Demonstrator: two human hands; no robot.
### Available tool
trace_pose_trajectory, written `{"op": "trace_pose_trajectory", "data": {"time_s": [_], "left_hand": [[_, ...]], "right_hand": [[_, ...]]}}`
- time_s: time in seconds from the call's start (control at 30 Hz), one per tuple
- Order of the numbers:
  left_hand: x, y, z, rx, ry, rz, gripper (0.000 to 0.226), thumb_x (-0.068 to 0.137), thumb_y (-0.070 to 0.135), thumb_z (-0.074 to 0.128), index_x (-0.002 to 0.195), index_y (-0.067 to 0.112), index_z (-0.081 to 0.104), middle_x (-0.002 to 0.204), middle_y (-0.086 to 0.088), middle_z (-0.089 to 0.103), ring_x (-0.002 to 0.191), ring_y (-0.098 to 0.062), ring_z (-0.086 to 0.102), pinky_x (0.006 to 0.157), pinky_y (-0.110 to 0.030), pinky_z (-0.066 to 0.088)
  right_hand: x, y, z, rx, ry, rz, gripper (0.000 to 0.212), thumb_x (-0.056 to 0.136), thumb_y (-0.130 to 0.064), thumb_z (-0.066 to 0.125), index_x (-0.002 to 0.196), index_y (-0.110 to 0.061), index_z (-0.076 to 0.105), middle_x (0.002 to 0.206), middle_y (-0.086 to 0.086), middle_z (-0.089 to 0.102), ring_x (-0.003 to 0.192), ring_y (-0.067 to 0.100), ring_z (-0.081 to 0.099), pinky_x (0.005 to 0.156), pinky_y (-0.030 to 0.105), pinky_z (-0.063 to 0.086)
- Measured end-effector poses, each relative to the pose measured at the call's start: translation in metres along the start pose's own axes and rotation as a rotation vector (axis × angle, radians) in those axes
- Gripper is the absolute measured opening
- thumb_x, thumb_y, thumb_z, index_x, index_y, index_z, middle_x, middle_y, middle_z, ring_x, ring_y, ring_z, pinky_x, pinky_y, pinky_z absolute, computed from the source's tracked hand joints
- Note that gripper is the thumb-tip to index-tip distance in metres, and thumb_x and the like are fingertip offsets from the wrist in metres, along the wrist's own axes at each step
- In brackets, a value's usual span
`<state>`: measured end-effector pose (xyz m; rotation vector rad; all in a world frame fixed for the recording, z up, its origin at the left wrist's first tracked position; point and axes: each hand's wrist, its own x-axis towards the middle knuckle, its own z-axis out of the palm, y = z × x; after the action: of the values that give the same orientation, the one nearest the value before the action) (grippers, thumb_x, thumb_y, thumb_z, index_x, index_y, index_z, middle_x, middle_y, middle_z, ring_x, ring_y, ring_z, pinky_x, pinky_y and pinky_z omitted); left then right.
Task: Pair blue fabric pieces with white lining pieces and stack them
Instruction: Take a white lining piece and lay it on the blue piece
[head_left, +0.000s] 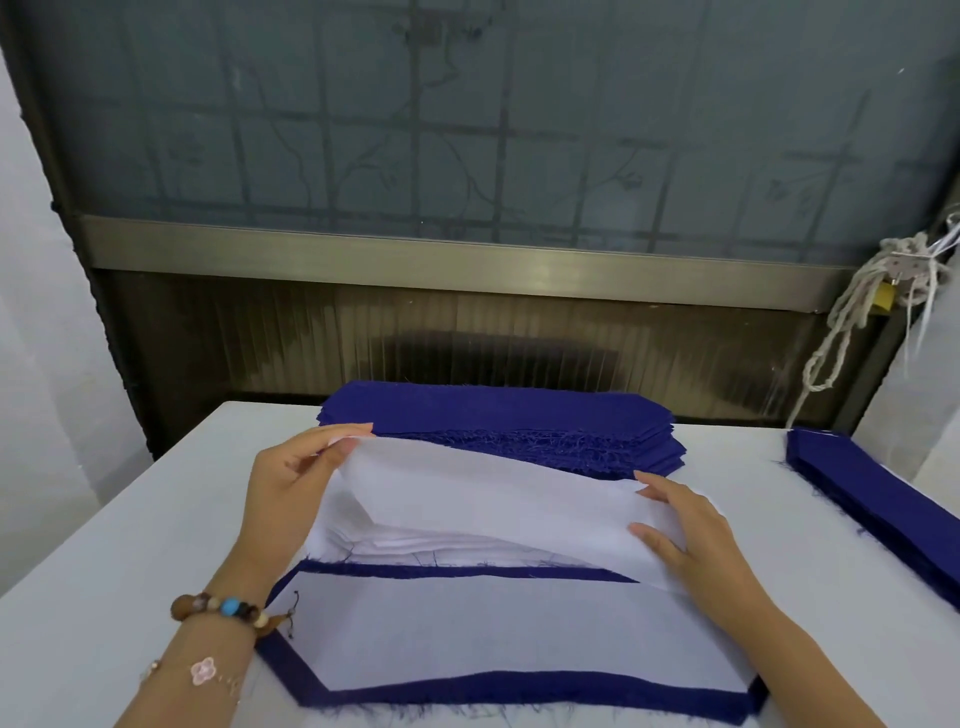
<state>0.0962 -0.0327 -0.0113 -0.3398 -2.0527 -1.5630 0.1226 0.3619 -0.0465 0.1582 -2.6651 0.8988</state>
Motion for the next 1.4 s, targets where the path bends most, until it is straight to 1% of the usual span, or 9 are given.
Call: {"op": "trace_pose_trajectory", "data": {"time_s": [0.2,0.4,0.5,0.63,0.8,0.93,1.1,1.23,1.4], "left_hand": [[0.0,-0.001,0.0,-0.129,-0.023,-0.109,0.023,0.096,0.014,0.054,0.103,0.023,0.073,0.103,0.01,0.074,0.102,-0.012,0.066,0.084,-0.024,0.052],[0.005,-0.012,0.001,-0.095,0.086,-0.25,0.012,0.089,0.022,0.063,0.095,0.03,0.07,0.095,0.012,0.071,0.091,-0.017,0.066,0.07,-0.016,0.05],[0.007,-0.017,0.002,-0.054,0.116,-0.288,0.01,0.089,0.023,0.065,0.088,0.033,0.067,0.091,0.012,0.069,0.087,-0.017,0.064,0.068,-0.019,0.047],[0.007,-0.021,0.001,-0.01,0.157,-0.289,0.018,0.088,0.022,0.066,0.078,0.037,0.064,0.077,0.024,0.065,0.079,-0.011,0.062,0.063,-0.014,0.042],[0.007,-0.03,-0.007,-0.014,0.148,-0.333,0.012,0.087,0.023,0.068,0.086,0.034,0.066,0.076,0.027,0.066,0.082,-0.009,0.063,0.065,-0.016,0.044],[0.007,-0.032,-0.013,-0.022,0.096,-0.42,0.009,0.086,0.019,0.07,0.088,0.028,0.07,0.083,0.014,0.072,0.083,-0.013,0.067,0.063,-0.017,0.051],[0.014,-0.028,-0.034,-0.085,-0.075,-0.622,0.006,0.077,0.016,0.077,0.083,0.014,0.077,0.079,0.004,0.075,0.07,-0.009,0.072,0.052,-0.014,0.052],[0.016,-0.027,-0.053,-0.105,-0.199,-0.776,0.017,0.056,0.021,0.083,0.07,0.014,0.076,0.068,0.005,0.073,0.056,-0.009,0.069,0.047,-0.016,0.051],[0.017,-0.028,-0.072,-0.076,-0.544,-0.816,0.04,0.054,0.031,0.093,0.087,0.015,0.077,0.099,-0.01,0.074,0.072,-0.01,0.063,0.06,-0.016,0.053]], "right_hand": [[0.0,-0.004,-0.002,0.051,0.047,0.015,0.041,0.085,-0.027,0.072,0.112,-0.05,0.051,0.106,-0.024,0.054,0.103,0.005,0.047,0.095,0.029,0.035],[-0.001,-0.003,-0.009,0.159,0.127,0.093,0.019,0.079,-0.017,0.078,0.077,-0.027,0.062,0.088,-0.011,0.063,0.093,0.01,0.051,0.08,0.025,0.036],[0.0,0.0,-0.013,0.221,0.16,0.154,0.016,0.08,-0.016,0.077,0.076,-0.022,0.063,0.084,-0.01,0.065,0.087,0.012,0.057,0.079,0.026,0.043],[0.0,0.003,-0.019,0.274,0.203,0.235,0.014,0.081,-0.018,0.076,0.08,-0.027,0.065,0.09,-0.019,0.064,0.084,0.011,0.058,0.05,0.02,0.051],[0.001,0.007,-0.025,0.252,0.255,0.304,0.016,0.085,-0.026,0.072,0.072,-0.021,0.065,0.075,-0.007,0.064,0.073,0.014,0.056,0.063,0.022,0.044],[0.0,0.0,-0.031,0.413,0.28,0.298,0.007,0.09,-0.028,0.065,0.082,-0.028,0.066,0.083,-0.01,0.065,0.075,0.013,0.058,0.056,0.016,0.044],[-0.004,0.002,-0.044,0.744,0.097,0.428,0.009,0.085,-0.031,0.068,0.091,-0.025,0.067,0.086,0.01,0.068,0.076,0.03,0.058,0.061,0.028,0.052],[-0.009,0.008,-0.058,0.819,-0.134,0.449,0.034,0.065,-0.035,0.077,0.09,-0.014,0.067,0.076,0.009,0.065,0.065,0.023,0.055,0.054,0.02,0.053],[-0.012,0.018,-0.069,0.696,-0.354,0.453,0.04,0.062,-0.043,0.084,0.093,-0.022,0.072,0.094,0.002,0.073,0.081,0.015,0.07,0.073,0.029,0.057]]}}
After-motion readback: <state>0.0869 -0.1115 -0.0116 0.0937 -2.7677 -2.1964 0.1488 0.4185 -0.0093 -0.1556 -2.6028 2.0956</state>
